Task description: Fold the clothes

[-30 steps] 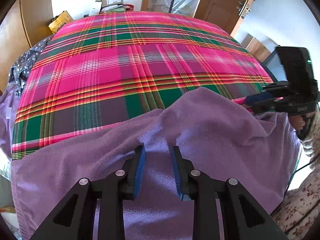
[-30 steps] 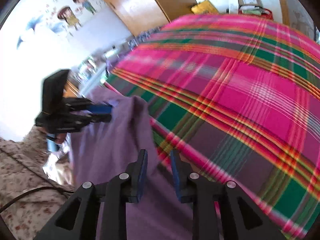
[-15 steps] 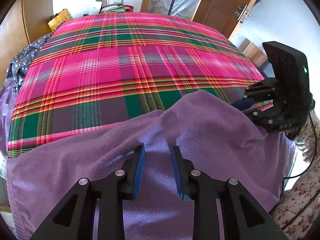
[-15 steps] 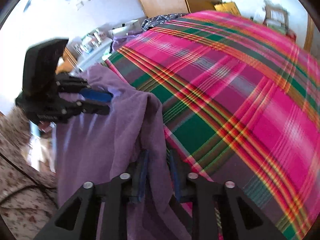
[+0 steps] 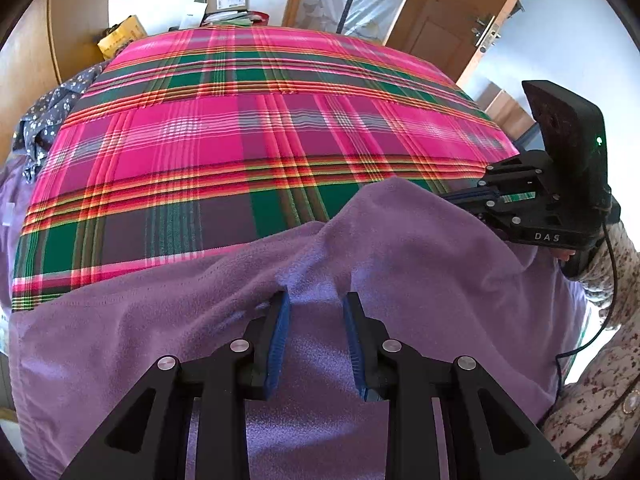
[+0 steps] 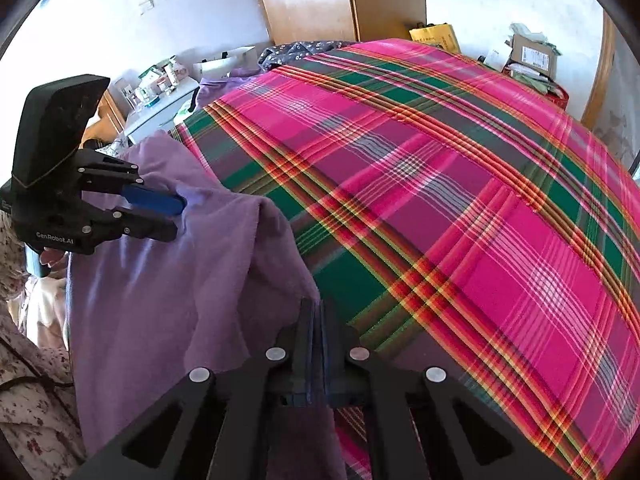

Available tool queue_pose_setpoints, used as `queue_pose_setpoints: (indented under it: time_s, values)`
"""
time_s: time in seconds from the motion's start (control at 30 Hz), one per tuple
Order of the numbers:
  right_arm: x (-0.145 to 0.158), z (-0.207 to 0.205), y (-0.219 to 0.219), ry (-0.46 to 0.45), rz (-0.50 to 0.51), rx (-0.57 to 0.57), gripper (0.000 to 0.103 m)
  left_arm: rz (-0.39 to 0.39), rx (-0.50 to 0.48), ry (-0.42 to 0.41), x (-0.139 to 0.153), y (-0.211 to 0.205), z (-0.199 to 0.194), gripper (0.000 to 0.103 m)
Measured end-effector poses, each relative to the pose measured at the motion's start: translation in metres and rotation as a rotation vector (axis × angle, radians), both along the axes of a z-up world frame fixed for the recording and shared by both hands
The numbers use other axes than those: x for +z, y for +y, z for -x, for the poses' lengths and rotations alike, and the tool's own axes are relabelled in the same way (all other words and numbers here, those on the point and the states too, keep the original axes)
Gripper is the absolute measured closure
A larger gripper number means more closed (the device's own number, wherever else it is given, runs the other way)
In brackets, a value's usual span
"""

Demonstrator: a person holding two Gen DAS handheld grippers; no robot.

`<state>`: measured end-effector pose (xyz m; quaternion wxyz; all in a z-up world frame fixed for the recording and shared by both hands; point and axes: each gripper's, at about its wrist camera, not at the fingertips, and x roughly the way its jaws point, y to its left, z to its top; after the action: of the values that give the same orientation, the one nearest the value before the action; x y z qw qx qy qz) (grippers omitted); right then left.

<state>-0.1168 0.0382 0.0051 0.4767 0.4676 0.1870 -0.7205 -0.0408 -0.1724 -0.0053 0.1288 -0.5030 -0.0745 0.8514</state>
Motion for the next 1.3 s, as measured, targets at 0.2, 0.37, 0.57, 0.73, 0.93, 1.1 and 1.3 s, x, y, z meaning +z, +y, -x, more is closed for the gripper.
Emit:
queue_pose_setpoints:
  time_s: [0.2,0.37,0.57,0.73,0.93,1.1,1.3]
  values:
    - [0.011,0.005,-0.002,0.002,0.060,0.030,0.086,0.004,0.002,0.001,0.001,0.002,0.002,0.074]
    - [0.000,0.004,-0.029,-0.005,0.039,0.137,0.073,-0.012,0.013,0.006,0.000,0.000,0.001,0.074]
    - [0.000,0.002,-0.057,0.027,0.050,0.284,0.069,-0.033,0.013,0.007,-0.001,-0.004,0.001,0.074]
    - [-0.002,0.000,-0.071,0.075,0.048,0.326,0.069,-0.051,0.017,0.009,-0.001,-0.008,0.000,0.074]
    - [-0.001,0.012,-0.067,0.074,0.089,0.298,0.089,-0.065,0.013,0.014,0.000,-0.013,-0.003,0.074]
    - [-0.005,0.025,-0.063,-0.006,0.118,0.284,0.091,-0.071,0.030,0.018,0.002,-0.019,-0.004,0.074]
    - [-0.004,0.032,-0.061,-0.003,0.109,0.281,0.086,-0.089,0.068,0.014,0.001,-0.027,0.000,0.074]
